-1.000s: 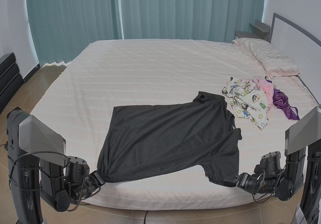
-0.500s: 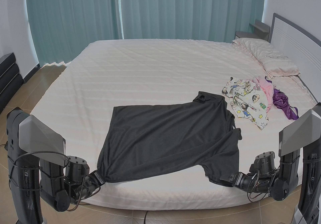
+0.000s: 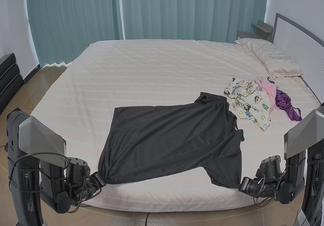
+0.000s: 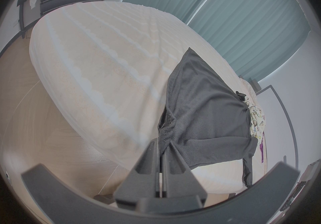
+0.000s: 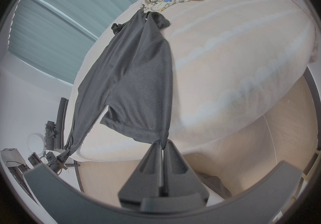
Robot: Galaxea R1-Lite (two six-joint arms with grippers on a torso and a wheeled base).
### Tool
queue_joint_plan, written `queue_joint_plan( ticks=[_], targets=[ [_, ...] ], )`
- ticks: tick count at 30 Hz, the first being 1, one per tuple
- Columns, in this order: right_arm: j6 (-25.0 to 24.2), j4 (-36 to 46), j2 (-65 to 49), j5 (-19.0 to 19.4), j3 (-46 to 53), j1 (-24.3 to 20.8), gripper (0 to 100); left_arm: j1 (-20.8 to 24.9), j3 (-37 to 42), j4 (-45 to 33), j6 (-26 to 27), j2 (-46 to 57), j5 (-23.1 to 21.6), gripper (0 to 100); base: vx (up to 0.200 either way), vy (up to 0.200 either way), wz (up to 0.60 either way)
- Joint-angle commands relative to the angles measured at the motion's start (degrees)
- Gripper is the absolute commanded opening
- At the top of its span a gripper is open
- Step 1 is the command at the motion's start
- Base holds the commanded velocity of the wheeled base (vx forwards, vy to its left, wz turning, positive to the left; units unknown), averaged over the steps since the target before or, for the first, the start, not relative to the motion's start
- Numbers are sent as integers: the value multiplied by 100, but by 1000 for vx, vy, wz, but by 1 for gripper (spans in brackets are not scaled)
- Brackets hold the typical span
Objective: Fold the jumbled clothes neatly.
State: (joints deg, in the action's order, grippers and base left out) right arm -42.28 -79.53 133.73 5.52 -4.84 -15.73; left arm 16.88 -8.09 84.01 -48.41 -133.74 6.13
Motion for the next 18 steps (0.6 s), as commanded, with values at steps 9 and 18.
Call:
queue_joint_plan(
  ticks=[9,18],
  targets=[
    [352,562,-1016,37,484,465,0,-10,62,2,16,33,20,0,0,0,0],
    [914,2372,-2123,116,484,676,0,17,432,90,200,243,28,0,0,0,0]
  ],
)
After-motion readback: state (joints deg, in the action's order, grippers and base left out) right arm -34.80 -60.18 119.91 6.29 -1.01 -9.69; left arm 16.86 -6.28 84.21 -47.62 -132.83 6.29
